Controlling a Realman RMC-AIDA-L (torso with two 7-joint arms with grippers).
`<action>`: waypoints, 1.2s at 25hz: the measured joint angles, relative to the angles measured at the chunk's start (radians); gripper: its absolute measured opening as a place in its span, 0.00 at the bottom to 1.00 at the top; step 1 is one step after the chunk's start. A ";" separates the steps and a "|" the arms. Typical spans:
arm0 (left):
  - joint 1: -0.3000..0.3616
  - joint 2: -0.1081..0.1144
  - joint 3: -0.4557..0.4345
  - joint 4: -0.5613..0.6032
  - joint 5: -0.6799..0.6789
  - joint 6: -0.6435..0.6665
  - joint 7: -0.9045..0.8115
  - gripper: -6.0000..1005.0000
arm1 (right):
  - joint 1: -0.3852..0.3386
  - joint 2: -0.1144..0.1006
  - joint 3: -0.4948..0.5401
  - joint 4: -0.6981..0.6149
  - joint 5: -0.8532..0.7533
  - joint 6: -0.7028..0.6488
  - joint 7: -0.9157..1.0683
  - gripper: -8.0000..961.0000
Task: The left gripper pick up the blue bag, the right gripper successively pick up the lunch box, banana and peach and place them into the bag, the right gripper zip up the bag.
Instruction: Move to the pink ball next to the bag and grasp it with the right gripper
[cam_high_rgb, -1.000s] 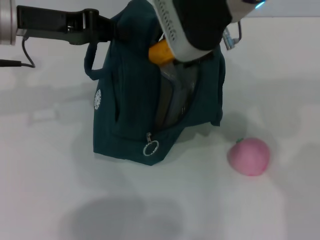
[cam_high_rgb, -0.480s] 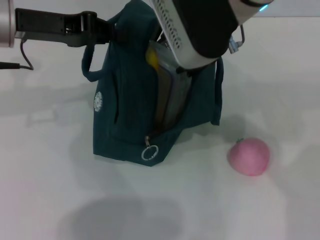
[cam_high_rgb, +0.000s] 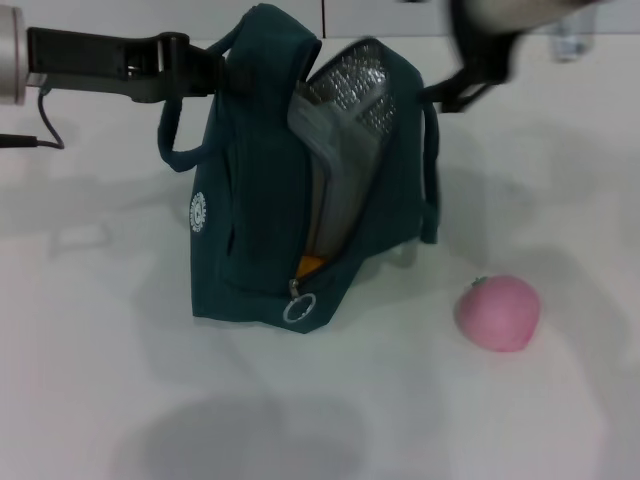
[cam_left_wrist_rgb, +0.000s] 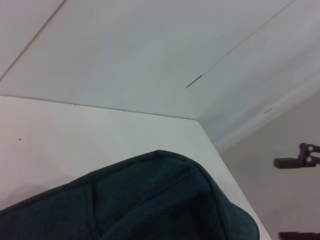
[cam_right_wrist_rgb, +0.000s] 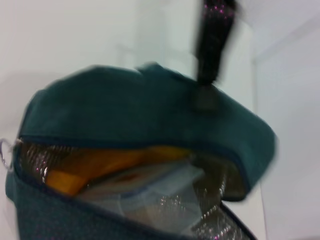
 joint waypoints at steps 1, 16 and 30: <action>0.000 0.000 0.000 0.000 0.000 0.000 0.001 0.04 | -0.019 -0.001 0.035 -0.009 0.016 -0.014 0.010 0.90; -0.002 -0.002 0.005 -0.009 0.003 0.000 0.002 0.04 | -0.104 -0.007 0.422 0.160 0.084 -0.395 0.453 0.92; -0.003 -0.002 0.006 -0.011 0.005 -0.001 0.008 0.04 | -0.094 -0.011 0.294 0.393 0.053 -0.335 0.498 0.92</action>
